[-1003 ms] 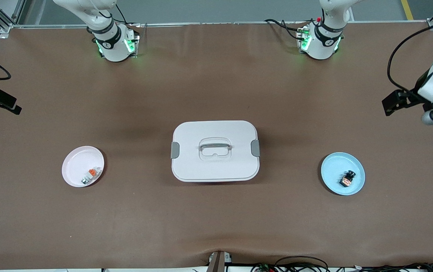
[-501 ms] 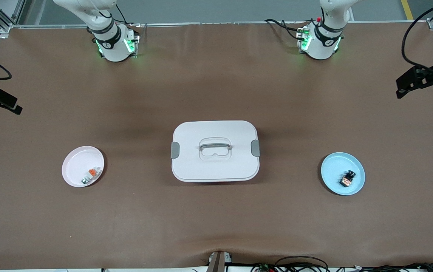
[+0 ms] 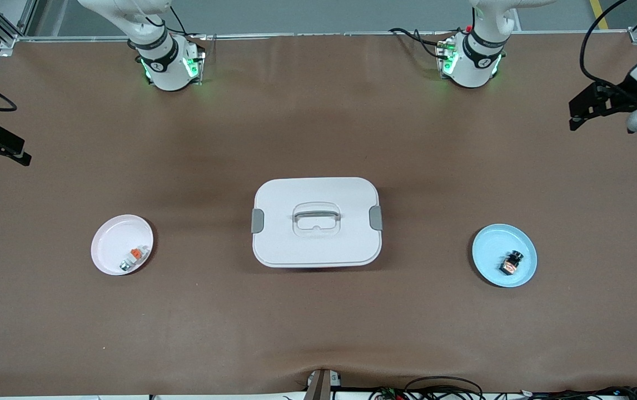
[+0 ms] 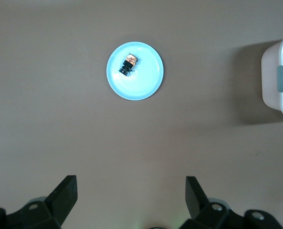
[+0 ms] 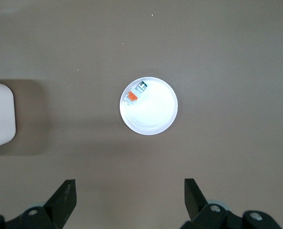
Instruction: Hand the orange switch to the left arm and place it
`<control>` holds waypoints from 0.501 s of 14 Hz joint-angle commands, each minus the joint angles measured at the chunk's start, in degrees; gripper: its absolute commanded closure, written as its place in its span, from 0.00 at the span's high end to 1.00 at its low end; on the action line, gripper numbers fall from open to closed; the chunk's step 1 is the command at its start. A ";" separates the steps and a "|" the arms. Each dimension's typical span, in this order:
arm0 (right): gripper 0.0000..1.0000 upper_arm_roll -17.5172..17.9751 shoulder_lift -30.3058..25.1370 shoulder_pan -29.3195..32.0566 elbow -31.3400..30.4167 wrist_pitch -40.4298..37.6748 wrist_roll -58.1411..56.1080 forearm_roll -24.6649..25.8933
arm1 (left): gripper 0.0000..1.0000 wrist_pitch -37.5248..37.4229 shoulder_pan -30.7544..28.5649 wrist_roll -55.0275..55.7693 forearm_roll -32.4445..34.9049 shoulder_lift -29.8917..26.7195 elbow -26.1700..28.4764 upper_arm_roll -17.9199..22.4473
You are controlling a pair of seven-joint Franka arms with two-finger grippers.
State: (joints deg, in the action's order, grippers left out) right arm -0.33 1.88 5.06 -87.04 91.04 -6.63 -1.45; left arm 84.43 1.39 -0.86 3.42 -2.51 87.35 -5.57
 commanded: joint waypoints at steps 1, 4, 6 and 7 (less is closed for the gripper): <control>1.00 0.24 -1.44 0.39 -1.29 0.63 -1.28 0.48 | 1.00 0.82 2.92 -0.11 -1.31 -2.40 2.91 2.85; 1.00 0.33 -1.44 0.21 -1.20 0.63 3.28 0.04 | 1.00 4.16 2.83 -0.11 -2.10 -6.17 8.79 2.32; 1.00 0.42 -1.44 0.21 -1.20 0.63 3.20 0.13 | 1.00 3.82 2.83 0.59 -2.54 -6.36 8.72 2.32; 1.00 0.33 -1.44 0.30 -1.20 0.63 2.85 0.13 | 1.00 3.73 2.83 1.47 -3.15 -6.45 8.63 2.49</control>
State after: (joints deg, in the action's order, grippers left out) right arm -0.31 1.87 5.03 -87.04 91.31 -4.66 -1.45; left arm 87.01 3.64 -0.55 1.90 -6.60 93.72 -3.87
